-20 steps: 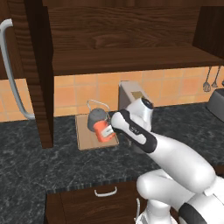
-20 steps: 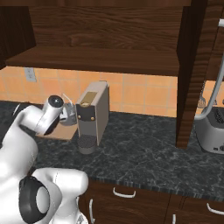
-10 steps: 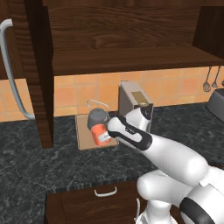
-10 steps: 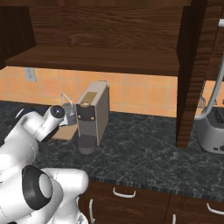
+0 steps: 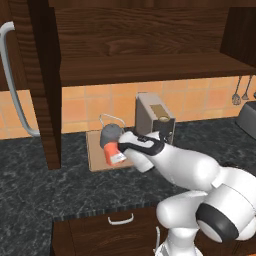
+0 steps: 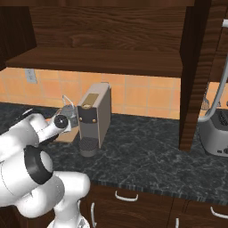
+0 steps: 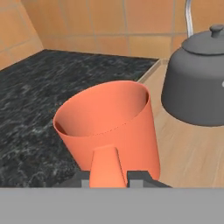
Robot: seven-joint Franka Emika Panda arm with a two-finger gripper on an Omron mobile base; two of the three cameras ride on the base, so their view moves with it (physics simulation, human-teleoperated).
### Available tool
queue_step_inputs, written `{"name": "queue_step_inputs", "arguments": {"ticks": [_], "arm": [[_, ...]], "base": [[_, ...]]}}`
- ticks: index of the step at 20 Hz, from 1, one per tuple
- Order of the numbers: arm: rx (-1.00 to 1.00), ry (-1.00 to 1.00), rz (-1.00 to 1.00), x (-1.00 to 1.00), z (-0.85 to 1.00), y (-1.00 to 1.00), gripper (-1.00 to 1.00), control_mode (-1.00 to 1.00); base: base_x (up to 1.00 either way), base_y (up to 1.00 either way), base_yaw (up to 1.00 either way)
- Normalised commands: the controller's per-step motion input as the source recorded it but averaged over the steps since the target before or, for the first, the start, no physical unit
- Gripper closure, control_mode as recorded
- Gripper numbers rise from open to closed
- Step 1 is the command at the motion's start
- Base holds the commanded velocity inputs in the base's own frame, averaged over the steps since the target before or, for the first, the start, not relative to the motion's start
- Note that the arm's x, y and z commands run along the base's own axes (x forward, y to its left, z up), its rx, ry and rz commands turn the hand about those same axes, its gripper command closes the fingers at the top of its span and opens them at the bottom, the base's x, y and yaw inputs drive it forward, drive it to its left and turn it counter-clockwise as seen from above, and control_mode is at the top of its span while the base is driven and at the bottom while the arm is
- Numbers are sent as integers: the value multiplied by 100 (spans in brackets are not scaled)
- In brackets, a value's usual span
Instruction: Pick the kettle from the counter and place it on the tray. Then pick the mug from the cabinet and place it on the tray. Then close the cabinet doors.
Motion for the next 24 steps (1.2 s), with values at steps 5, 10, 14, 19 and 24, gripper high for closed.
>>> {"name": "queue_step_inputs", "arguments": {"ticks": [5, 10, 14, 19, 24], "arm": [[0, 1, -2, 30, -30, 0, 100, -100], [0, 2, 0, 35, -34, 0, 100, -100], [2, 0, 0, 34, -31, 0, 100, -100], [5, 0, 0, 30, -20, 0, 100, -100], [1, 0, -1, 14, -15, 4, 100, -100]], "base": [[0, 0, 0], [0, 0, 0], [0, 0, 0], [0, 0, 0], [0, 0, 0]]}}
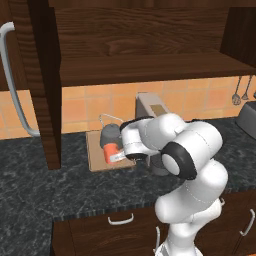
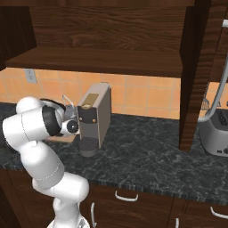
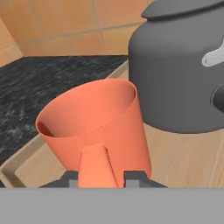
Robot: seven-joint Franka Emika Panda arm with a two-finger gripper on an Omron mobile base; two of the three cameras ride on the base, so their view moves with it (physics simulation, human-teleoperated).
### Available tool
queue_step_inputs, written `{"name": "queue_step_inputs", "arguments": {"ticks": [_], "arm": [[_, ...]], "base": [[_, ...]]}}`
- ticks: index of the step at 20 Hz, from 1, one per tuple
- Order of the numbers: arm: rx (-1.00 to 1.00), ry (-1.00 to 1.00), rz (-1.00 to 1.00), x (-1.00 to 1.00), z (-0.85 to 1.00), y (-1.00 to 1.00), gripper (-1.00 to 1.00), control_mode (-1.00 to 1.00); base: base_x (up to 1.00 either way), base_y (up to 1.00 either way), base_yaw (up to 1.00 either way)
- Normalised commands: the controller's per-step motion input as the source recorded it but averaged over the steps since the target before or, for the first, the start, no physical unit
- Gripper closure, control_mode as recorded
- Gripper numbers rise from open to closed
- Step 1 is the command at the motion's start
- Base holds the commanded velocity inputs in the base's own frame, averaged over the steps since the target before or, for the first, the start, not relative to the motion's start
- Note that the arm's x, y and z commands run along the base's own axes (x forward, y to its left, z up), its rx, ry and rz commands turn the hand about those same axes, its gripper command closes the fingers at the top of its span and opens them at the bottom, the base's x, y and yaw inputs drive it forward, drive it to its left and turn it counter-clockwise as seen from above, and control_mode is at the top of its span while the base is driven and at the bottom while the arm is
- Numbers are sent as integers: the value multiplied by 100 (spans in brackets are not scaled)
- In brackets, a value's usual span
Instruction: Pick the kettle from the counter and place it on the tray. Then pick the mug from the cabinet and place it on the tray. Then close the cabinet doors.
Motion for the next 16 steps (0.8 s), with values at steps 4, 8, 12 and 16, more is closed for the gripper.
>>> {"name": "queue_step_inputs", "arguments": {"ticks": [4, 8, 12, 16], "arm": [[0, 0, -2, -9, -1, 17, -100, -100], [0, 1, -4, -14, 0, 3, -100, -100], [-2, 10, -5, -13, 5, 0, -100, -100], [0, 2, -7, -10, 68, -22, -100, -100]], "base": [[0, 0, 0], [0, 0, 0], [0, 0, 0], [0, 0, 0]]}}
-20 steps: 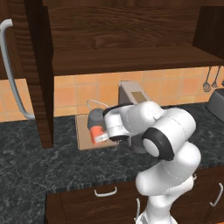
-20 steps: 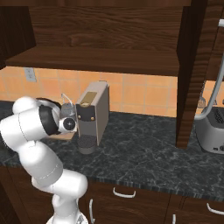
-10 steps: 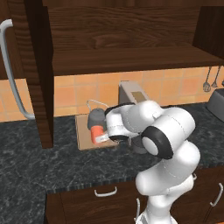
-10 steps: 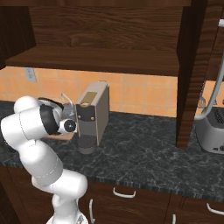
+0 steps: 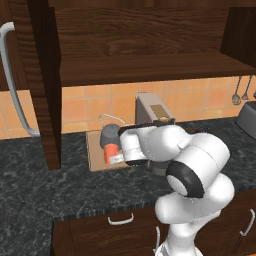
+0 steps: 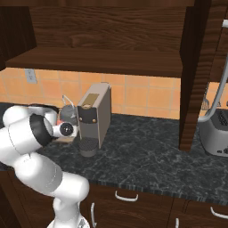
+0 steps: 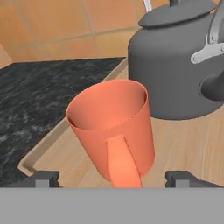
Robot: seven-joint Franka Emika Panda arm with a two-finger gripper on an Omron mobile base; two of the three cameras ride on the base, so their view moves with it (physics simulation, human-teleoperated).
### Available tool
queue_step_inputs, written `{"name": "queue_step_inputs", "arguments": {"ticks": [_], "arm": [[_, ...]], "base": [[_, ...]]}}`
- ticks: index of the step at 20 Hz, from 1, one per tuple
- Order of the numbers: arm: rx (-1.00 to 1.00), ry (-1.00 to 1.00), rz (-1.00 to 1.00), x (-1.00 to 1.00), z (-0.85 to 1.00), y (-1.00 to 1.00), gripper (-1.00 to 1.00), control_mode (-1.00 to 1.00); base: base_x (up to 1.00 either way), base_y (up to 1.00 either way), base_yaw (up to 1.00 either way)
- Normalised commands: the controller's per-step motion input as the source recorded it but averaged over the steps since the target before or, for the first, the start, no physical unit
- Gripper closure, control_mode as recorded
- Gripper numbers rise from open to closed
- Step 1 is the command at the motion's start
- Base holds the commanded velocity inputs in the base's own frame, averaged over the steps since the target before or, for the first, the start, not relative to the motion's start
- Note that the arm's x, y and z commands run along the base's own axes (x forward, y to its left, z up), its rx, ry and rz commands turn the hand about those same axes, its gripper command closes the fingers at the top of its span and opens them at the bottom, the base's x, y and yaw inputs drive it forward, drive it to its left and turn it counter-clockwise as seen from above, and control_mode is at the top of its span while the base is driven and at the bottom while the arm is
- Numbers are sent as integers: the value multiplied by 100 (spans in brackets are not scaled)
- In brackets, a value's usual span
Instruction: Pick the kettle from the counter and place it on the tray. Then pick the mug from the cabinet and place it on the tray. Then close the cabinet doors.
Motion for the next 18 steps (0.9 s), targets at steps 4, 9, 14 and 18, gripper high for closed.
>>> {"name": "queue_step_inputs", "arguments": {"ticks": [4, 9, 14, 18], "arm": [[0, 1, -10, -32, 100, -34, -100, -100], [0, 21, -18, -60, 100, -38, -100, -100], [-7, 50, -25, -30, 92, -32, -100, -100], [-3, 23, -6, 0, 11, -4, -100, -100]], "base": [[0, 0, 0], [0, 0, 0], [0, 0, 0], [0, 0, 0]]}}
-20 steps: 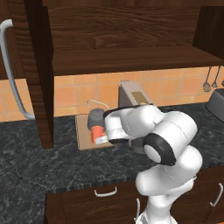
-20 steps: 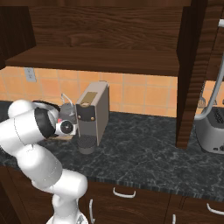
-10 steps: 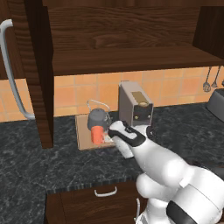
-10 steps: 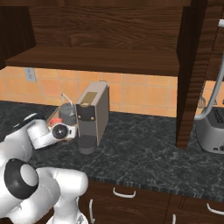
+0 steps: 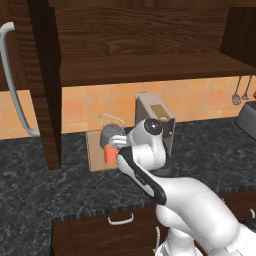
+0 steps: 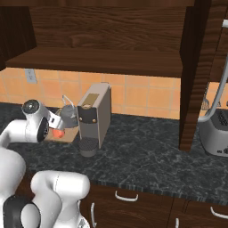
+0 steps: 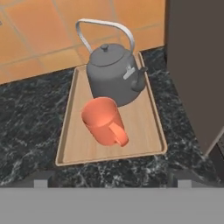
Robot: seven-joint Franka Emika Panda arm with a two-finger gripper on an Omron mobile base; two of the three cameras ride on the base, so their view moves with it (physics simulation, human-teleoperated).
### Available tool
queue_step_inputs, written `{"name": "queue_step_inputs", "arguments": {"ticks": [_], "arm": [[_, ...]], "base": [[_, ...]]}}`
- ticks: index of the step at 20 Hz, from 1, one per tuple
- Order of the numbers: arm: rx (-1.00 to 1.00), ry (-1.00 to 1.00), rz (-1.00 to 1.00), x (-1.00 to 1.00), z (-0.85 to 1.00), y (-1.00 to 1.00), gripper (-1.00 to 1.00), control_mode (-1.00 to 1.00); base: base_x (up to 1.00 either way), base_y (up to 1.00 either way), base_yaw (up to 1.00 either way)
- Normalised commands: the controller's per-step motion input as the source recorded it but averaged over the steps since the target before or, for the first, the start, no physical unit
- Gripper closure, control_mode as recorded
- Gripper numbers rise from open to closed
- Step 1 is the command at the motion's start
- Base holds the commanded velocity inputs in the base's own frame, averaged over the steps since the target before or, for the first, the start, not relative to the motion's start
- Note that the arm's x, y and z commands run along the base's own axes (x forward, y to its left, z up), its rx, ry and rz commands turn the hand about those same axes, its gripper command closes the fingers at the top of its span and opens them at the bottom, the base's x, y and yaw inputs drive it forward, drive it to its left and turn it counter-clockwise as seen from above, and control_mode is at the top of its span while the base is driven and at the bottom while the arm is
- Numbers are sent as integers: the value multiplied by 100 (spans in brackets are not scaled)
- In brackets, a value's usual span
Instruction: Pick the kettle from the counter and place it on the tray. Then pick the mug from the cabinet and place it on the tray. Then close the cabinet doors.
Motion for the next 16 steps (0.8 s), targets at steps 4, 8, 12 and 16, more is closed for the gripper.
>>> {"name": "queue_step_inputs", "arguments": {"ticks": [4, 8, 12, 16], "arm": [[0, 0, 0, -13, 0, -5, -100, -100], [0, 0, 0, -36, 0, -24, -100, -100], [0, 0, -2, -39, 5, -38, -100, -100], [9, 0, -6, -57, 22, -80, -100, -100]], "base": [[0, 0, 0], [0, 0, 0], [0, 0, 0], [0, 0, 0]]}}
